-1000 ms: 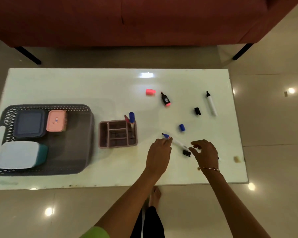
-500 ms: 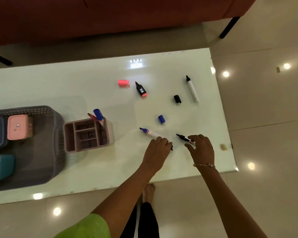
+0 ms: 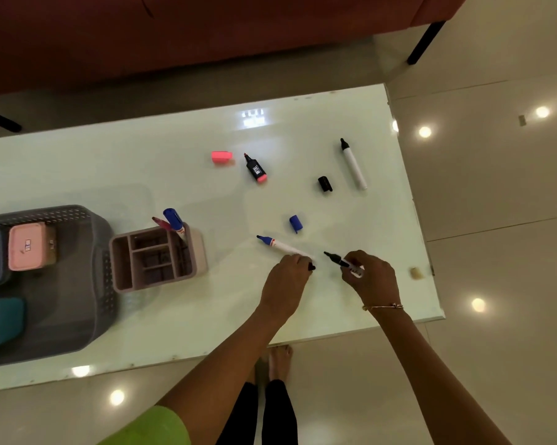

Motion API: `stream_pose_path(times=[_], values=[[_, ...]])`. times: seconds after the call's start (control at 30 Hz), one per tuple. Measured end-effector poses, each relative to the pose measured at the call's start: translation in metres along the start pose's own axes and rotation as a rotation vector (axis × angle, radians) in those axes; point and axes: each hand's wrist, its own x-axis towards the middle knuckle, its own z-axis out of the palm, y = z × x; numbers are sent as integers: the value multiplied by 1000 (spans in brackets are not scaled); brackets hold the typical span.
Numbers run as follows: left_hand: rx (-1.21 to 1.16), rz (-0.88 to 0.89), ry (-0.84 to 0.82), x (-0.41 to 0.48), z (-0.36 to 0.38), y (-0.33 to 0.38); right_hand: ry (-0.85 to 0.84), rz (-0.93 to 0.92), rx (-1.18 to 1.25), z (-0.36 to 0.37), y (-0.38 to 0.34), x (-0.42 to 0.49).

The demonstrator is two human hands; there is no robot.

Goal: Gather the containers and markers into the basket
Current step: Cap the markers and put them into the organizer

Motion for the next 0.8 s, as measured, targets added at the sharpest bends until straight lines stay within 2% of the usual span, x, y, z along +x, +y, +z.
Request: stream_pose_path(times=[0.07, 0.13, 0.3, 0.8], values=[[-154, -46, 5, -1, -12, -1, -14, -82, 33, -6, -8, -6], [-199, -36, 7, -4, -22, -3, -20, -176, -3, -7, -15, -13], [-206, 19, 52, -8, -47, -6, -10, -232, -52, -16, -34, -15], [-104, 115, 48, -23, -69, -22, -50, -370, -125, -8, -75, -17]])
